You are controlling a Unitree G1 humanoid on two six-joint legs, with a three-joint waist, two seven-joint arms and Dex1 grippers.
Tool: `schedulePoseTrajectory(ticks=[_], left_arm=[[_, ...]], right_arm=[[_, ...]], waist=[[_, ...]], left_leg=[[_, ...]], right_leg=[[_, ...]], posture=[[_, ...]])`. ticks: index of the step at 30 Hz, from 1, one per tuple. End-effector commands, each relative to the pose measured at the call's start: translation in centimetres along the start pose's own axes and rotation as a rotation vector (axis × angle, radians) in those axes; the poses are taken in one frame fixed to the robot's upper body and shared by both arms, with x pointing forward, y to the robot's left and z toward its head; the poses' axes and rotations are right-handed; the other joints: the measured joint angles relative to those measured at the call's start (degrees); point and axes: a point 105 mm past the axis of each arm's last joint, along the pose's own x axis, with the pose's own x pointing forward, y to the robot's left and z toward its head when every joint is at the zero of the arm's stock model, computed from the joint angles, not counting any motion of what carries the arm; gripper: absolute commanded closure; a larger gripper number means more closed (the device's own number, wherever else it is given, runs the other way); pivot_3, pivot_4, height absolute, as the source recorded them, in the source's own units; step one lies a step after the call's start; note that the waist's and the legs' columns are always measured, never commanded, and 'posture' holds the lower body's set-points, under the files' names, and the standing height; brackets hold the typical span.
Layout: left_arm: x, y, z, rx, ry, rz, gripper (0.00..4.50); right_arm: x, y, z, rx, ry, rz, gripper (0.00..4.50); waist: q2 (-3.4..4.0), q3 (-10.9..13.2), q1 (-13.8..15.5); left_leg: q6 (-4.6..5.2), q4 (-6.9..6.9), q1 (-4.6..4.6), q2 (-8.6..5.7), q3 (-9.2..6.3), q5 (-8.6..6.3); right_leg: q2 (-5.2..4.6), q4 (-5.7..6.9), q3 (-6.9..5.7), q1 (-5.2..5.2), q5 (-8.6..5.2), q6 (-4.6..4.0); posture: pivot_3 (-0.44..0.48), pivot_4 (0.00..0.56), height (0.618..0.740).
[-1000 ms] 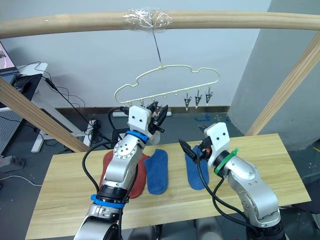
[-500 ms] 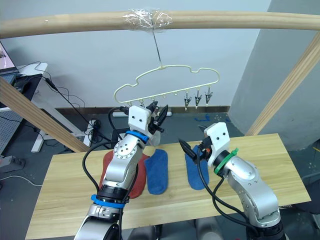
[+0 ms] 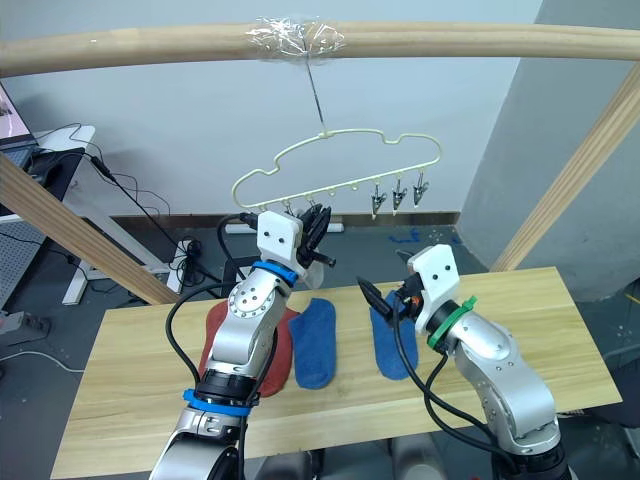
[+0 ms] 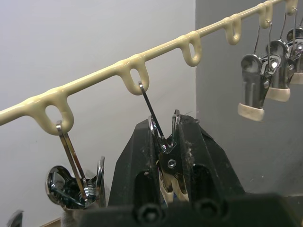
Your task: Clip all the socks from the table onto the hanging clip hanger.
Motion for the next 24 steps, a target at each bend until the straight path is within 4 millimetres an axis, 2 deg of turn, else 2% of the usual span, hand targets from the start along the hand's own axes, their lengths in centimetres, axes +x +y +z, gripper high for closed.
schedulePoseTrajectory(ticks=[1,3,5,10,17,21,24], left_arm=[[0.22,-0.02,1.66,0.039,-0.057,0.001,4.21],[0.26,-0.02,1.67,0.05,-0.059,0.001,4.21],[0.25,-0.22,1.73,0.047,-0.064,-0.01,3.49],[0.29,-0.28,1.75,0.044,-0.065,-0.004,2.03],[0.35,-0.04,1.8,0.054,-0.067,0.005,2.03],[0.34,-0.06,1.84,0.047,-0.07,0.001,2.82],[0.35,-0.07,1.87,0.038,-0.071,0.002,3.77]], right_arm=[[-0.01,0.19,0.9,-0.025,-0.04,0.004,0.0],[0.0,0.17,0.92,-0.026,-0.041,0.002,0.0],[0.01,0.16,0.93,-0.027,-0.041,0.002,0.0],[0.03,0.17,0.9,-0.026,-0.039,0.002,0.0],[-0.05,0.22,0.69,-0.025,-0.034,0.002,0.0],[-0.06,0.23,0.69,-0.025,-0.035,0.001,0.0],[-0.11,0.25,0.62,-0.025,-0.032,0.001,0.0]], waist=[[0.0,0.0,0.0],[0.0,0.0,0.0],[0.0,0.0,0.0],[0.0,0.0,0.0],[0.0,0.0,0.0],[0.0,0.0,0.0],[0.0,0.0,0.0]], left_leg=[[0.0,0.01,0.0,0.0,0.0,0.0],[0.0,0.03,-0.01,0.0,0.0,0.0],[0.0,0.04,-0.01,0.0,0.0,0.0],[0.0,0.09,-0.03,0.0,0.0,0.0],[0.0,0.16,-0.06,-0.01,-0.01,0.0],[0.0,0.24,-0.09,-0.01,-0.02,0.0],[0.01,0.39,-0.16,-0.02,-0.03,-0.01]], right_leg=[[0.0,0.0,0.0,0.0,0.0,0.0],[0.0,0.01,0.0,0.0,0.0,0.0],[0.0,0.02,0.0,0.0,0.01,0.0],[0.0,0.02,0.0,0.0,0.01,0.0],[0.0,0.04,0.0,0.0,0.01,0.01],[0.0,0.05,0.0,0.0,0.02,0.02],[0.01,0.07,-0.01,0.0,0.03,0.05]], posture=[[-0.168,0.228,0.74],[-0.168,0.228,0.74],[-0.168,0.228,0.74],[-0.168,0.228,0.74],[-0.169,0.226,0.74],[-0.169,0.227,0.74],[-0.169,0.226,0.74]])
